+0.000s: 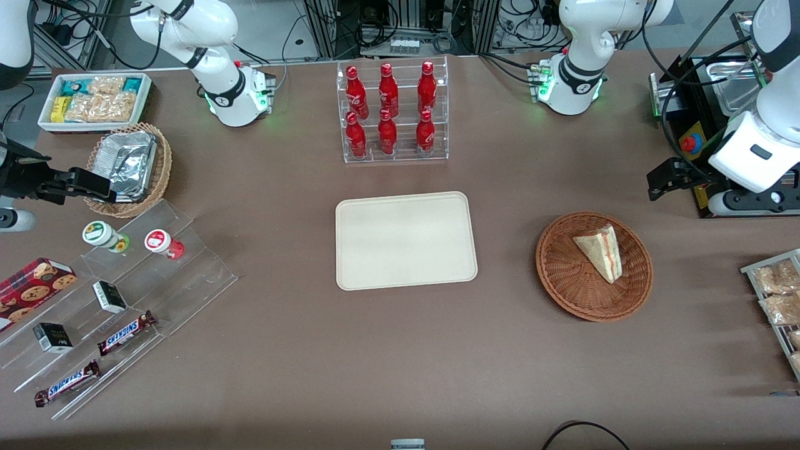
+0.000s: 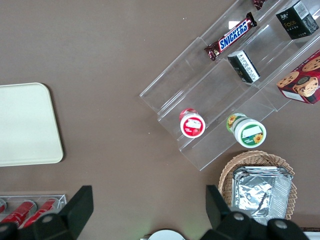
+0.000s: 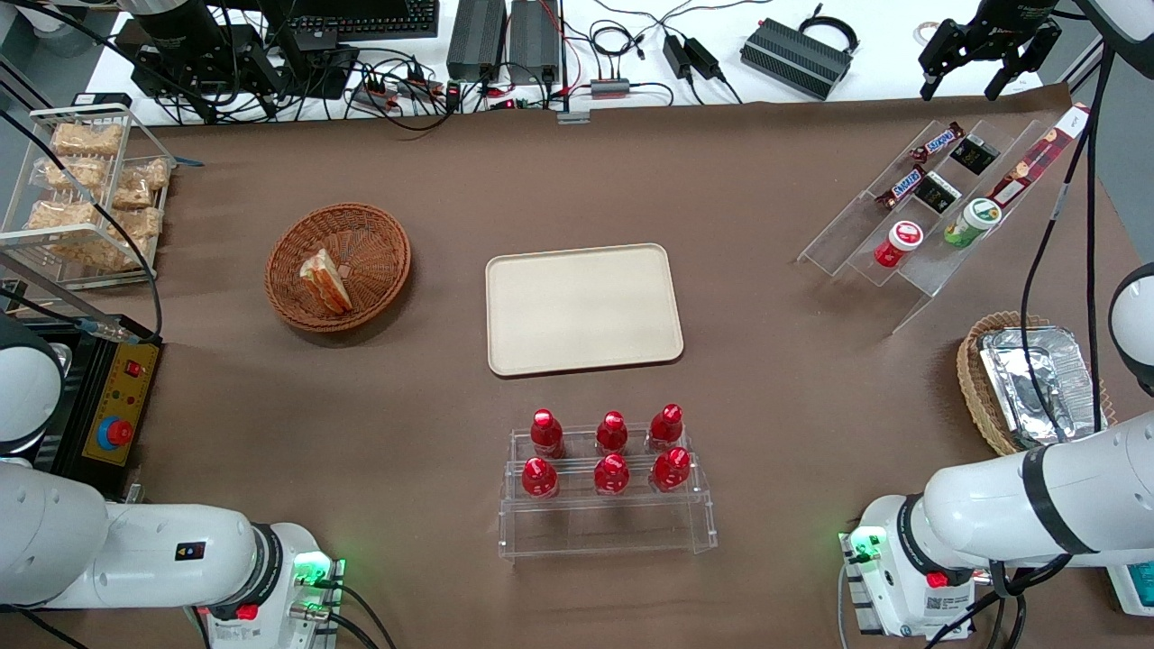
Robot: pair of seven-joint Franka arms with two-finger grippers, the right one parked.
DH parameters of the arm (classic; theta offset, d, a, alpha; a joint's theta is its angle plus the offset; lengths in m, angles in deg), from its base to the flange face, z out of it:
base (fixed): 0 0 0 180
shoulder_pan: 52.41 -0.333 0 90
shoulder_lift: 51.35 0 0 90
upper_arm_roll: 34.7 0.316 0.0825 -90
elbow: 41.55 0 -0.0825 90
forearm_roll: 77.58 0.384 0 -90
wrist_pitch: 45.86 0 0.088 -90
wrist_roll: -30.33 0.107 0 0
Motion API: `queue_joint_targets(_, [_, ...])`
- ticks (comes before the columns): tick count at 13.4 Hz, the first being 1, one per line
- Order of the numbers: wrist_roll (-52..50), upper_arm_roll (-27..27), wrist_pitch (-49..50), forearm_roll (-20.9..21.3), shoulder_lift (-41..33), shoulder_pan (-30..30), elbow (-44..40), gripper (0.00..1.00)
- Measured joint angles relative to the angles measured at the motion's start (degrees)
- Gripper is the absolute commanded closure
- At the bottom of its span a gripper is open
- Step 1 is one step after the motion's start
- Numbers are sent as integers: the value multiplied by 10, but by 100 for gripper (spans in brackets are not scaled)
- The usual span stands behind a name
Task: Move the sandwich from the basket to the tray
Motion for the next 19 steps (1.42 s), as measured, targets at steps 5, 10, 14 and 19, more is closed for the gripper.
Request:
queue_joint_targets(5, [0,2,-4,4,7,-3,4,0])
queue_joint_targets(10, [-1,7,-154,6,42,-24,118,0])
queue_joint_targets(14, [-62,7,-275,6,48,-27,224,0])
queue_joint_targets(19, [-157,7,-433,6,49,-27,353,0])
